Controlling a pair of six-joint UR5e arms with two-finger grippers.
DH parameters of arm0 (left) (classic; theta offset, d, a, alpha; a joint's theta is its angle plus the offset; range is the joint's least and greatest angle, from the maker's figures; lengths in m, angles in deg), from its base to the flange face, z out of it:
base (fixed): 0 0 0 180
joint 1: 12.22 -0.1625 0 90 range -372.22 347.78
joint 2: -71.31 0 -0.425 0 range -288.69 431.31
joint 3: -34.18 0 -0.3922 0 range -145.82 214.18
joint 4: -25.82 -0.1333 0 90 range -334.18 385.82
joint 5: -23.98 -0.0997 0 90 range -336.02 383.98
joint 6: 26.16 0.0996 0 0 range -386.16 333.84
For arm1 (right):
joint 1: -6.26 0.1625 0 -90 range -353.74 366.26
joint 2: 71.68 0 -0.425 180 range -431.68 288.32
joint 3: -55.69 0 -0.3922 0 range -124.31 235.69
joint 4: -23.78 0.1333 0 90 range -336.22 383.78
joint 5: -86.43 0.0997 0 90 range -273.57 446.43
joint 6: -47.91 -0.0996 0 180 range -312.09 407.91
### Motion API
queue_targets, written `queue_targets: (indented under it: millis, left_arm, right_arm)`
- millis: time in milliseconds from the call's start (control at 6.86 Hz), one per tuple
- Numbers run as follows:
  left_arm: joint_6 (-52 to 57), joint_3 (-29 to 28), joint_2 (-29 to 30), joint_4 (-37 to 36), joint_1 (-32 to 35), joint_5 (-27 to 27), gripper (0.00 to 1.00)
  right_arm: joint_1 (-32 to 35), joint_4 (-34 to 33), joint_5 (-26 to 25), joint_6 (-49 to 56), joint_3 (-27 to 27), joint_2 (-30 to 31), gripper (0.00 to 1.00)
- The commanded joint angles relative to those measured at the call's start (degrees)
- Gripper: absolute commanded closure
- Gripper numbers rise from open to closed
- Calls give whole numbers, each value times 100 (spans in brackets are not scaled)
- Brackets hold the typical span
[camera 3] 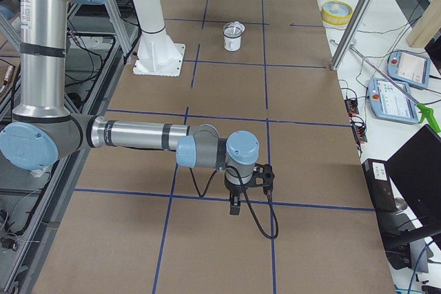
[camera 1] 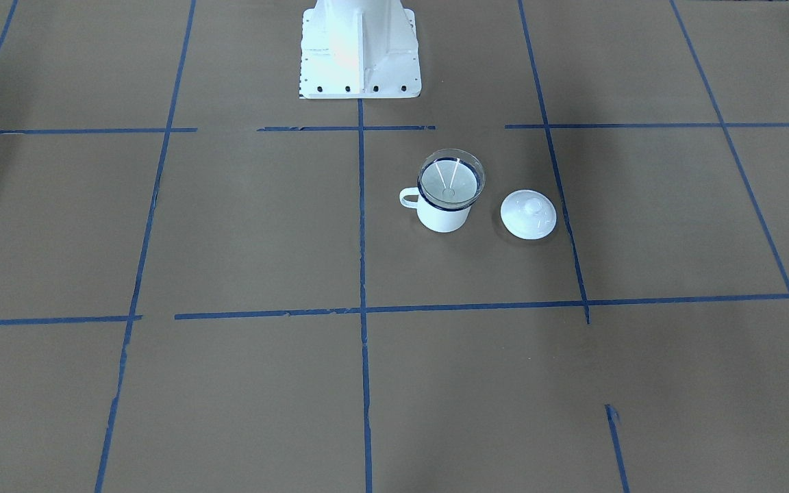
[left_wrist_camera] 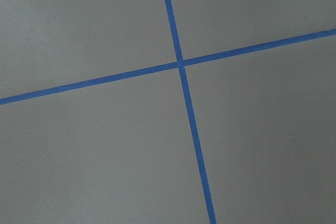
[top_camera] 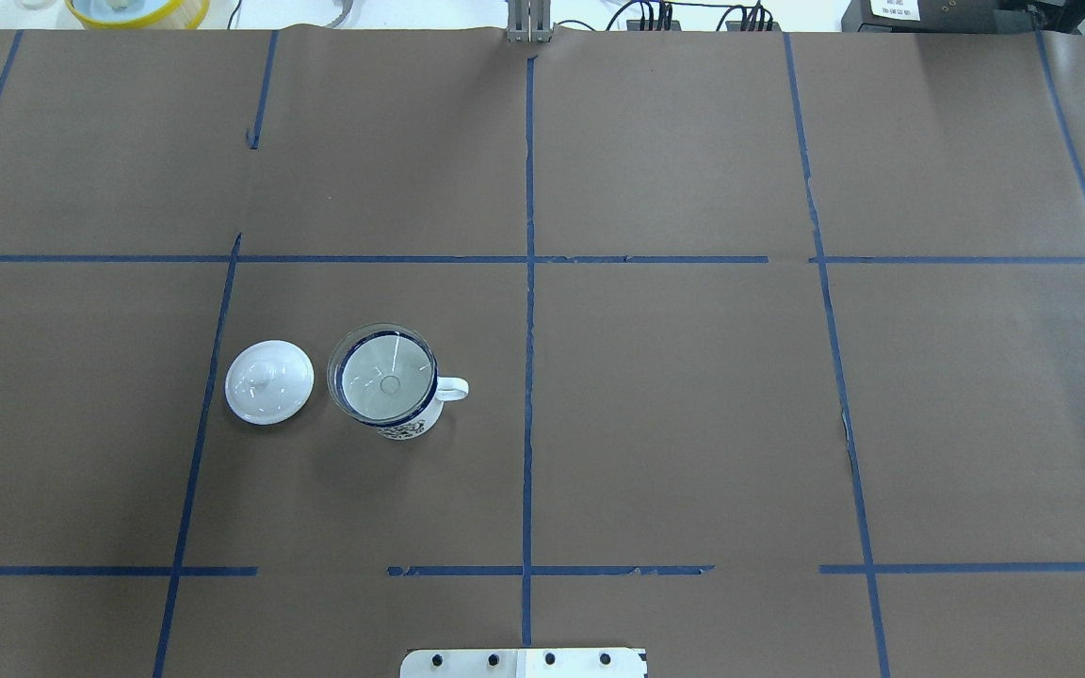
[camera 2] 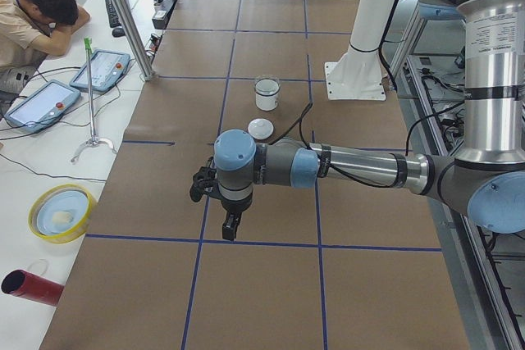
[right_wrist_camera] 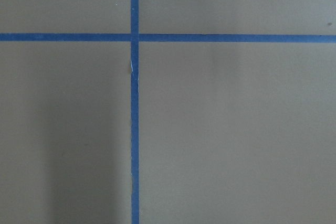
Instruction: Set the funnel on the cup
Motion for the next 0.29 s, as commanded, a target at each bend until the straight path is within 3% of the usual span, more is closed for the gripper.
queue_targets:
  millis: [0, 146]
  left_arm:
    - [-8, 15, 0, -4, 0, 9, 0]
    - [-16, 85, -9, -4, 9, 9, 0]
  right_arm:
    - [0, 0, 0, 0, 0, 0, 0]
    - [0, 0, 0, 0, 0, 0, 0]
